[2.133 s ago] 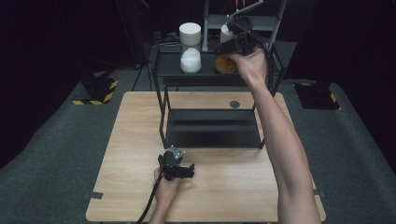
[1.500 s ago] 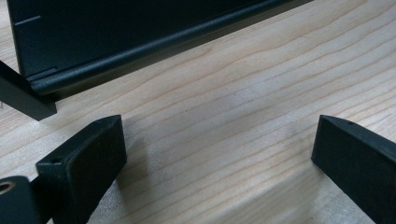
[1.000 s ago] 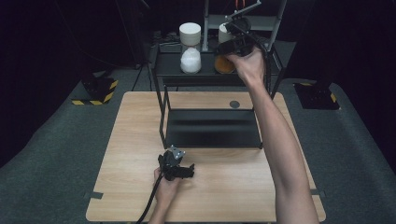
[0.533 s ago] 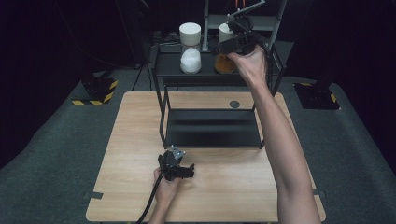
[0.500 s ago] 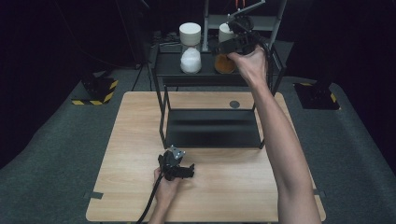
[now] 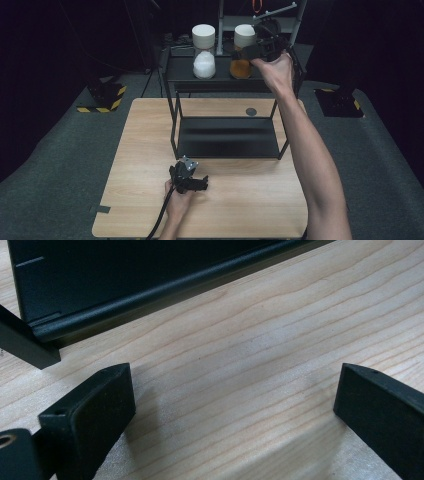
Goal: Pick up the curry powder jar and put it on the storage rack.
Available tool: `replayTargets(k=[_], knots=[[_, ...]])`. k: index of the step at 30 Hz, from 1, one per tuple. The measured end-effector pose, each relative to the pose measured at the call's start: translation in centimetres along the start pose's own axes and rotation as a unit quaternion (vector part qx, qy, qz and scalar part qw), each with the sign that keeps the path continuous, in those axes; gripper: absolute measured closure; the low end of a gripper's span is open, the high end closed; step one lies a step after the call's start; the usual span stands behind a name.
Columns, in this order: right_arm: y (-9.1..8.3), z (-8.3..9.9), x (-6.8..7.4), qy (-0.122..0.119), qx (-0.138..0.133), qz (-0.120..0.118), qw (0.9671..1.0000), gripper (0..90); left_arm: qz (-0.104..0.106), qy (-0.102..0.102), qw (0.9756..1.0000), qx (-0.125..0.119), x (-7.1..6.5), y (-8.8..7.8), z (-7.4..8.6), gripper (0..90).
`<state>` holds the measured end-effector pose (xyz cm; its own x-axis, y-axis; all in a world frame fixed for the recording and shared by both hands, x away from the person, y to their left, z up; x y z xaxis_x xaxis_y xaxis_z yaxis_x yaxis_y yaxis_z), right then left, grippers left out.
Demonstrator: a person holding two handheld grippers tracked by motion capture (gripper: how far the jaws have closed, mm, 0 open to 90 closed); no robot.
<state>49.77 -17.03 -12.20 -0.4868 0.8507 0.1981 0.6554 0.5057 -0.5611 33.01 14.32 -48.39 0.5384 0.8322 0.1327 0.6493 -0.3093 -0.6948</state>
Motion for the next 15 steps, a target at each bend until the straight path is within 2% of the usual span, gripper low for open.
replayTargets(k=[4, 11, 14, 15], knots=[[-0.9, 0.4, -0.1, -0.006, -0.011, -0.006, 0.9999, 0.0, 0.0, 0.0, 1.0, 0.0, 0.0, 0.0, 0.0, 3.0], [-2.0, 1.1, -0.8, -0.003, -0.017, -0.013, 0.9998, 0.0, 0.0, 0.0, 1.0, 0.0, 0.0, 0.0, 0.0, 3.0], [-2.4, 2.0, -1.3, 0.001, -0.037, -0.019, 0.9991, 0.0, 0.0, 0.0, 1.0, 0.0, 0.0, 0.0, 0.0, 3.0], [-2.5, 1.9, -1.5, 0.001, -0.031, -0.017, 0.9994, 0.0, 0.0, 0.0, 1.0, 0.0, 0.0, 0.0, 0.0, 3.0]])
Point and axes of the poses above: each handheld gripper's, and its own axes: y roughly forward along the jaws, z roughly out of its underside, x roughly to its left, the point moved 5 cm from there along y, roughly forward along the jaws, and after that the axes turned 11 degrees about y, right-handed, at the moved point
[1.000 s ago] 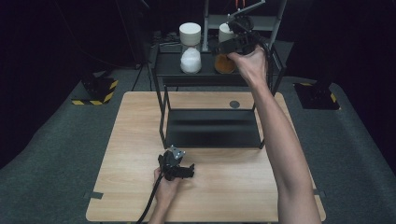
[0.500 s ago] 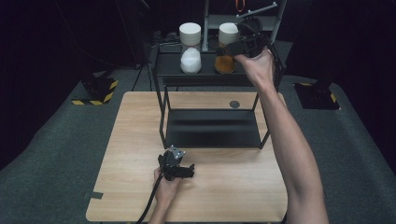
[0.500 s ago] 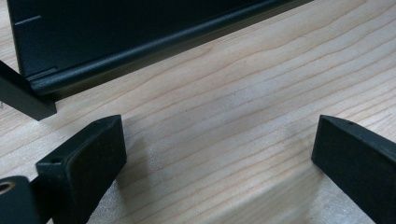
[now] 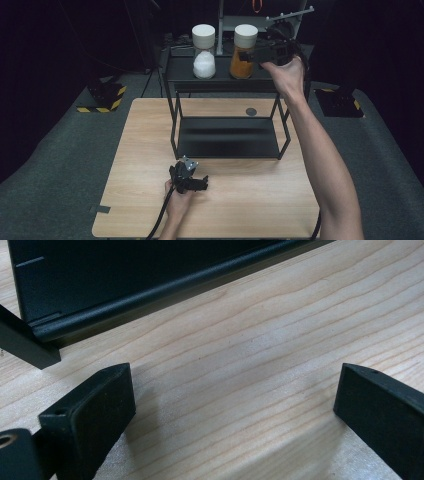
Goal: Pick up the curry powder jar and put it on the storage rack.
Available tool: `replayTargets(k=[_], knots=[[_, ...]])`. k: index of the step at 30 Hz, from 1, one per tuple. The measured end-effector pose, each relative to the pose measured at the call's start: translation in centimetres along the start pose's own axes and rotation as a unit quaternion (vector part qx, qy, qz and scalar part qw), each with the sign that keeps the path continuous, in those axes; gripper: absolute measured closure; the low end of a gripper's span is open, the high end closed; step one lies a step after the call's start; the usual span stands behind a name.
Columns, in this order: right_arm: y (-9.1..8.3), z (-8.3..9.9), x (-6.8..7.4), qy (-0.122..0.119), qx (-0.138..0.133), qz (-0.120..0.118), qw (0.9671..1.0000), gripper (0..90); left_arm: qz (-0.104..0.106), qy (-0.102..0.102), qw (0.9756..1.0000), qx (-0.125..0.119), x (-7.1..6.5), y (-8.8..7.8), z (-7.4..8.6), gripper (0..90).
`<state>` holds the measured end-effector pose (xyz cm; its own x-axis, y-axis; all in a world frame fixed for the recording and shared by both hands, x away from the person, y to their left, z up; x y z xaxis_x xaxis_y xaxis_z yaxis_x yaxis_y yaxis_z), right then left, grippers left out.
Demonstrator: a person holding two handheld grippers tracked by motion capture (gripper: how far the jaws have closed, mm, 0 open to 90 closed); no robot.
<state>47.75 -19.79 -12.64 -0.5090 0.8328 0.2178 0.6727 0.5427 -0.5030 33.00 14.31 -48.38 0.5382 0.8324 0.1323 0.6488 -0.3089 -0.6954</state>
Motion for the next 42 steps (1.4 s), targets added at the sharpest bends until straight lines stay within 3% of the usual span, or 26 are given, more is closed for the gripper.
replayTargets(k=[13, 17, 21, 25, 42], knots=[[-1.5, 1.6, -2.3, 0.008, 0.0, 0.007, 0.9999, 0.0, -0.001, 0.002, 1.0, 0.001, 0.0, 0.0, 0.0, 2.9], [-2.1, 2.4, -2.9, 0.011, -0.012, 0.005, 0.9998, 0.5, -0.001, 0.0, 1.0, -0.001, 0.0, 0.0, 0.0, 2.9], [-2.4, 2.8, -3.5, 0.01, -0.005, 0.009, 0.9999, 0.3, -0.001, 0.0, 1.0, -0.001, 0.0, 0.0, 0.0, 2.9], [-3.0, 3.7, -4.2, 0.016, -0.017, 0.007, 0.9997, 0.8, -0.001, 0.0, 1.0, -0.001, 0.0, 0.0, 0.0, 2.9], [-4.4, 7.3, -5.3, 0.004, -0.018, 0.0, 0.9998, 1.3, -0.002, 0.0, 1.0, -0.001, 0.0, 0.0, 0.0, 2.9]])
Point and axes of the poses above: each handheld gripper's, and its own axes: y roughly forward along the jaws, z roughly out of its underside, x roughly to its left, the point moved 5 cm from there along y, roughly forward along the jaws, and after that the axes turned 11 degrees about y, right-handed, at the moved point
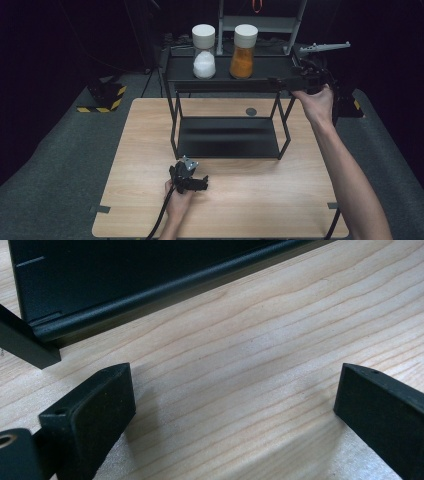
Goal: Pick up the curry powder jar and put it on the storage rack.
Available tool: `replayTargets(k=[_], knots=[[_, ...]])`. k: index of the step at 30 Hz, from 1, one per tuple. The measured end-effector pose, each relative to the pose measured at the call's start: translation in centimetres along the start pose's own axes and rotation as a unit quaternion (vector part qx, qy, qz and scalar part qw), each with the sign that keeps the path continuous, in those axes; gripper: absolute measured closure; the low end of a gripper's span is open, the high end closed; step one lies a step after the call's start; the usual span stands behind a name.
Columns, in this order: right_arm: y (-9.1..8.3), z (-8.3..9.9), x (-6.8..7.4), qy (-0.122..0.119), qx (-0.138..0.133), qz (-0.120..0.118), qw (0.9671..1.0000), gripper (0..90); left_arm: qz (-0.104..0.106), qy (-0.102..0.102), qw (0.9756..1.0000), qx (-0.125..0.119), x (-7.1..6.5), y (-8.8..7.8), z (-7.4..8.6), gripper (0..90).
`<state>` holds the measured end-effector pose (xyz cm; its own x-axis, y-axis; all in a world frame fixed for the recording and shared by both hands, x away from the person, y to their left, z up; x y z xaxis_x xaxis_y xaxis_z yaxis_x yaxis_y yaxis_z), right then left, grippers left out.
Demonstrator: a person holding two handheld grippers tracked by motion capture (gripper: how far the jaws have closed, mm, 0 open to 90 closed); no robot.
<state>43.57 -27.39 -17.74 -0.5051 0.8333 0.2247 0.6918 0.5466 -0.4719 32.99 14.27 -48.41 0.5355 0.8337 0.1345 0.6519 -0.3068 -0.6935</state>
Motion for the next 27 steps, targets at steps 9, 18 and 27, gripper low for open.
replayTargets(k=[9, 18, 27], knots=[[-0.4, 2.5, -0.4, -0.002, -0.004, 0.007, 1.0, 1.8, 0.0, -0.001, 1.0, 0.0, 0.0, 0.0, 0.0, 2.9], [-0.6, 4.5, -1.2, 0.006, -0.002, 0.003, 1.0, 2.0, 0.001, -0.001, 1.0, 0.0, 0.0, 0.0, 0.0, 2.9], [-0.6, 6.4, -2.0, 0.015, 0.004, 0.003, 0.9999, 2.1, 0.001, -0.001, 1.0, -0.001, 0.0, 0.0, 0.0, 2.9]])
Point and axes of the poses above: each handheld gripper's, and its own axes: y roughly forward along the jaws, z roughly out of its underside, x roughly to its left, the point moved 5 cm from there along y, roughly forward along the jaws, and after that the axes turned 11 degrees about y, right-handed, at the moved point
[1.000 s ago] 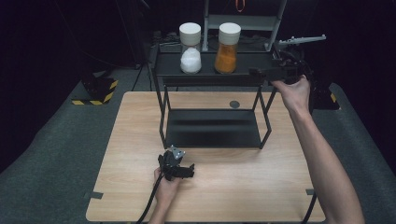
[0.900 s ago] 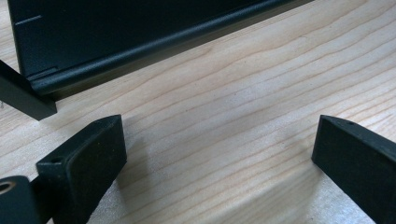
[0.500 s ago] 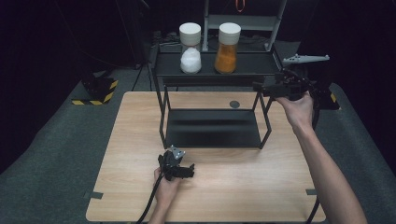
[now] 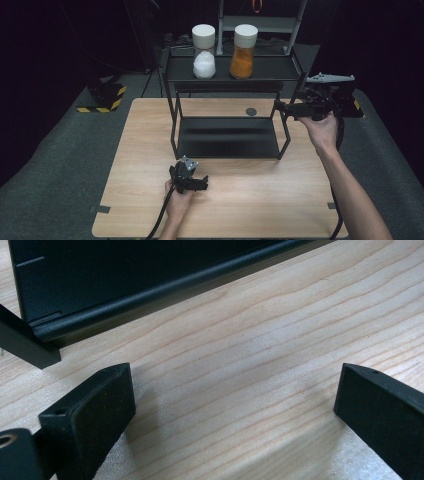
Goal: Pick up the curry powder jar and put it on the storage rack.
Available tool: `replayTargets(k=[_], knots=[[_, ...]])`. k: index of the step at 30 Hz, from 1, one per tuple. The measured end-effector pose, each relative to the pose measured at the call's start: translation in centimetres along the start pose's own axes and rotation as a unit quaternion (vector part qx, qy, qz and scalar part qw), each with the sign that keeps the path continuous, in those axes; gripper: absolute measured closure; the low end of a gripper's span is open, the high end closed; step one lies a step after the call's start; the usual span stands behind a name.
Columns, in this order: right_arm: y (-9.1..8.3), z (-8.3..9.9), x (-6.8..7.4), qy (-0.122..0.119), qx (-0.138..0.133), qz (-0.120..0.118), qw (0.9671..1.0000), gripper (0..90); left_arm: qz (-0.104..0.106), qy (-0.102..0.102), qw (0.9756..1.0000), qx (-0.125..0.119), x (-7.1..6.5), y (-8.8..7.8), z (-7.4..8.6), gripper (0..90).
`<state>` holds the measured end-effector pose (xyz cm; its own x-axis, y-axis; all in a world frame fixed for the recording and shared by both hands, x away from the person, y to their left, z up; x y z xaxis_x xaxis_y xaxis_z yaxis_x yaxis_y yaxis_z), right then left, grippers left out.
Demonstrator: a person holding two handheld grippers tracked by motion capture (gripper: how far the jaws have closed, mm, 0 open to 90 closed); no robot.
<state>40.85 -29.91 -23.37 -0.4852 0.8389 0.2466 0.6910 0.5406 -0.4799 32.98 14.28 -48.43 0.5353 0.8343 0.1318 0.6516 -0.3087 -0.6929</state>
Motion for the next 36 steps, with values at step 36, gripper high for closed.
replayTargets(k=[36], knots=[[3.0, 7.8, -0.9, 0.005, 0.022, 0.027, 0.9994, 3.1, 0.0, 0.0, 1.0, 0.0, 0.0, 0.0, 0.0, 2.9]])
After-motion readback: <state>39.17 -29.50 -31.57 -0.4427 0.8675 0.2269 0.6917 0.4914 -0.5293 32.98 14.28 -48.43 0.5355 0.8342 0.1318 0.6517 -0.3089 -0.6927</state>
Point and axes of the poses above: each handheld gripper's, and its own axes: y roughly forward along the jaws, z roughly out of its underside, x roughly to its left, the point moved 5 cm from there along y, roughly forward along the jaws, and after that the axes turned 11 degrees about y, right-handed, at the moved point
